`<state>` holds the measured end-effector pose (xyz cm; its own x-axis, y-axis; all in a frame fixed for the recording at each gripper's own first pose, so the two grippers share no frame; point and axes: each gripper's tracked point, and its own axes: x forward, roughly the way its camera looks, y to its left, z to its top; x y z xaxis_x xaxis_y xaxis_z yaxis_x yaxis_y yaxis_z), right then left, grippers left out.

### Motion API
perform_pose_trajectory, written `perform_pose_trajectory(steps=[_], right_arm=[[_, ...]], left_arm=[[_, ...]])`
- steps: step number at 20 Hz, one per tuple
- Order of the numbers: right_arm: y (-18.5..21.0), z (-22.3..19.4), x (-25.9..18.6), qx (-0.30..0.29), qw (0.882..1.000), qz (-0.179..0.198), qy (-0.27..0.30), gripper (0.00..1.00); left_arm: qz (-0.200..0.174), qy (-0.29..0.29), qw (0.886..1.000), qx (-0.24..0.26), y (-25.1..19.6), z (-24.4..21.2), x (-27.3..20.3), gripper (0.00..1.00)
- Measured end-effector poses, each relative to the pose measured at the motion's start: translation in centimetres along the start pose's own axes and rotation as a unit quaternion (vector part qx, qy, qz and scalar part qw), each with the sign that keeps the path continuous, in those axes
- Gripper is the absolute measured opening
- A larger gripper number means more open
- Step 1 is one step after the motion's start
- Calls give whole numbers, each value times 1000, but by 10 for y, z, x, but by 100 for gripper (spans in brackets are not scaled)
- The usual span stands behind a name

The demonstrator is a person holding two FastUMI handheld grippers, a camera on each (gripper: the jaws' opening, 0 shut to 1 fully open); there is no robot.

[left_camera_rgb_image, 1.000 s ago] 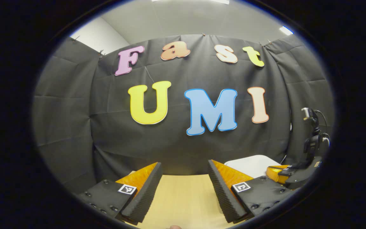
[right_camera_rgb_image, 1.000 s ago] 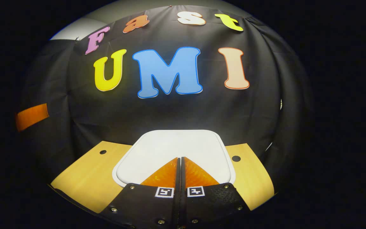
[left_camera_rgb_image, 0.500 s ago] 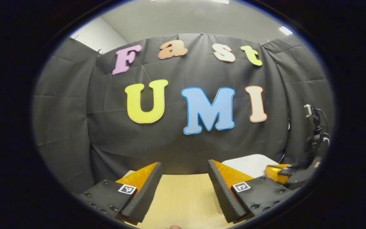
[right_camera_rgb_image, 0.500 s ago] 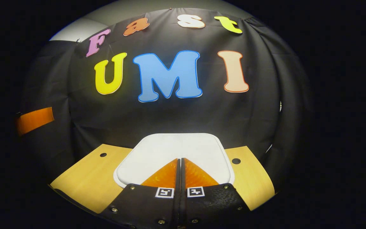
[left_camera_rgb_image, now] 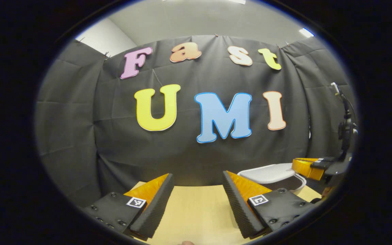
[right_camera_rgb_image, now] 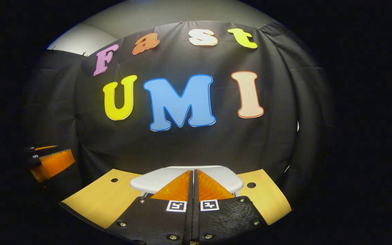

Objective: Press the lid of the desktop garbage bin to open it, pick up the crumpled paper on the desktop and throw it into the bin, then pick up the pop can on the desktop and drop it into the bin, and finally close the garbage bin lid.

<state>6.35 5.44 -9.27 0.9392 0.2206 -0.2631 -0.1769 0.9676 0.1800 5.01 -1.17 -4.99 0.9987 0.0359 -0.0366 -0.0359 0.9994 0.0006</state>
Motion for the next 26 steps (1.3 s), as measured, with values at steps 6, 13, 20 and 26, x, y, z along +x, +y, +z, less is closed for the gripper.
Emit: perform_pose_trajectory(steps=[6, 13, 20, 26], right_arm=[[1, 30, -6, 11, 999, 0, -32, 1], [-2, 29, -15, 4, 999, -3, -33, 1], [9, 28, -14, 11, 999, 13, -31, 11], [10, 27, -17, 10, 999, 17, -30, 66]], left_arm=[[0, 1, 1000, 0, -3, -2, 2, 94], [1, 12, 1000, -3, 0, -15, -2, 95], [-5, 25, 1000, -6, 2, -28, -2, 96], [-16, 46, 999, -4, -2, -53, -8, 96]])
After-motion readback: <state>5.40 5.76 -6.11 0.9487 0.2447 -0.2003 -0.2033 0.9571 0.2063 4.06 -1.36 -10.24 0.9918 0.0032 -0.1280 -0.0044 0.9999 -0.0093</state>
